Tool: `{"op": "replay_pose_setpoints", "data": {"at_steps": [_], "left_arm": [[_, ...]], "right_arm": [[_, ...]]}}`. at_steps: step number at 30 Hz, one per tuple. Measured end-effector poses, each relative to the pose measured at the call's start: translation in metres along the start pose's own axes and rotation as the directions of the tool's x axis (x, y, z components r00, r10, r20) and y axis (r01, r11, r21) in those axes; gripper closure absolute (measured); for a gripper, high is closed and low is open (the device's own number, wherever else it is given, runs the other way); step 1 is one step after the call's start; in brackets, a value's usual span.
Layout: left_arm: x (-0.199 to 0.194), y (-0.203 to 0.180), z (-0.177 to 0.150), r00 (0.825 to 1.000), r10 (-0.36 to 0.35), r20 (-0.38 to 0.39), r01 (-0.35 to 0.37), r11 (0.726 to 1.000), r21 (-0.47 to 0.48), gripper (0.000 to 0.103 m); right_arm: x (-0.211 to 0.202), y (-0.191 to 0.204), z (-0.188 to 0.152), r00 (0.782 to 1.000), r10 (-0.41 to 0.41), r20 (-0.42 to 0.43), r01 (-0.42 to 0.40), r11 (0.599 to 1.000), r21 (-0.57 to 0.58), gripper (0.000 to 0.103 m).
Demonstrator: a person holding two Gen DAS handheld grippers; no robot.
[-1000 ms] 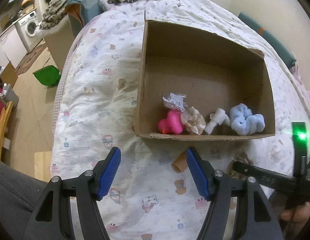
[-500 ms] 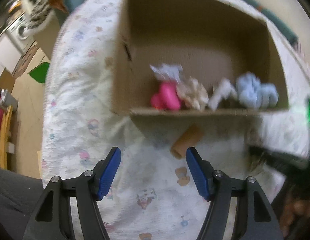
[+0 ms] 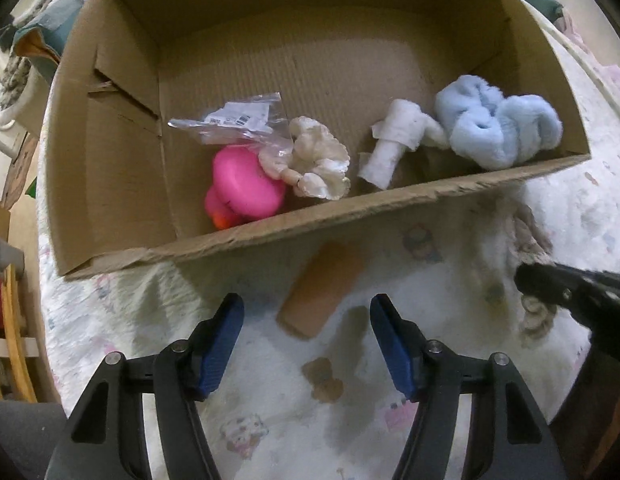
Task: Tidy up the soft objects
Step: 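Grasp the beige lace scrunchie with the right gripper while the left gripper grasps the tan tube, then carry the tube in the left gripper and the scrunchie in the right gripper into the box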
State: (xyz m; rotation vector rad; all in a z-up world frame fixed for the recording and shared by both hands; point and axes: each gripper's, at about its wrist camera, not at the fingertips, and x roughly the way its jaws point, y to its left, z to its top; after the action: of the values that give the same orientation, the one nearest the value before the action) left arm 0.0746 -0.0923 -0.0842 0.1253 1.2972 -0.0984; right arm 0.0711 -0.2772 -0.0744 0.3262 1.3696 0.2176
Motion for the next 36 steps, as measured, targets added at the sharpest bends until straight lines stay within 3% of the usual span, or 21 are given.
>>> {"op": "replay_pose_setpoints", "data": {"at_steps": [3,6,10,13,18,36], "left_arm": [[0.009,0.001,0.004,1.0,-0.011,-0.018,0.011,1.0,-0.001,0.052],[0.013,-0.001,0.009,0.999,-0.03,-0.017,0.029,0.999,-0.019,0.057],[0.019,0.005,0.016,0.996,-0.086,-0.026,0.085,0.996,-0.04,0.085],[0.019,0.003,0.017,0.994,-0.106,-0.03,0.105,0.994,-0.036,0.093],[0.015,0.009,0.021,0.993,-0.115,-0.022,0.114,0.992,-0.059,0.098],[-0.022,0.045,-0.019,0.995,-0.102,0.007,0.102,0.984,-0.147,0.099]], "right_arm": [[-0.005,-0.003,0.002,1.0,0.005,-0.004,-0.005,1.0,-0.011,0.089],[-0.005,-0.003,0.003,1.0,0.009,-0.006,-0.009,1.0,-0.017,0.088],[-0.002,-0.007,0.002,1.0,0.011,-0.012,-0.011,1.0,-0.001,0.088],[0.0,-0.005,0.003,1.0,0.013,-0.011,-0.013,1.0,0.0,0.088],[-0.002,-0.006,0.002,1.0,0.02,-0.007,-0.02,1.0,-0.002,0.089],[-0.016,0.001,-0.007,0.999,0.039,0.003,-0.039,0.998,-0.041,0.088]]}}
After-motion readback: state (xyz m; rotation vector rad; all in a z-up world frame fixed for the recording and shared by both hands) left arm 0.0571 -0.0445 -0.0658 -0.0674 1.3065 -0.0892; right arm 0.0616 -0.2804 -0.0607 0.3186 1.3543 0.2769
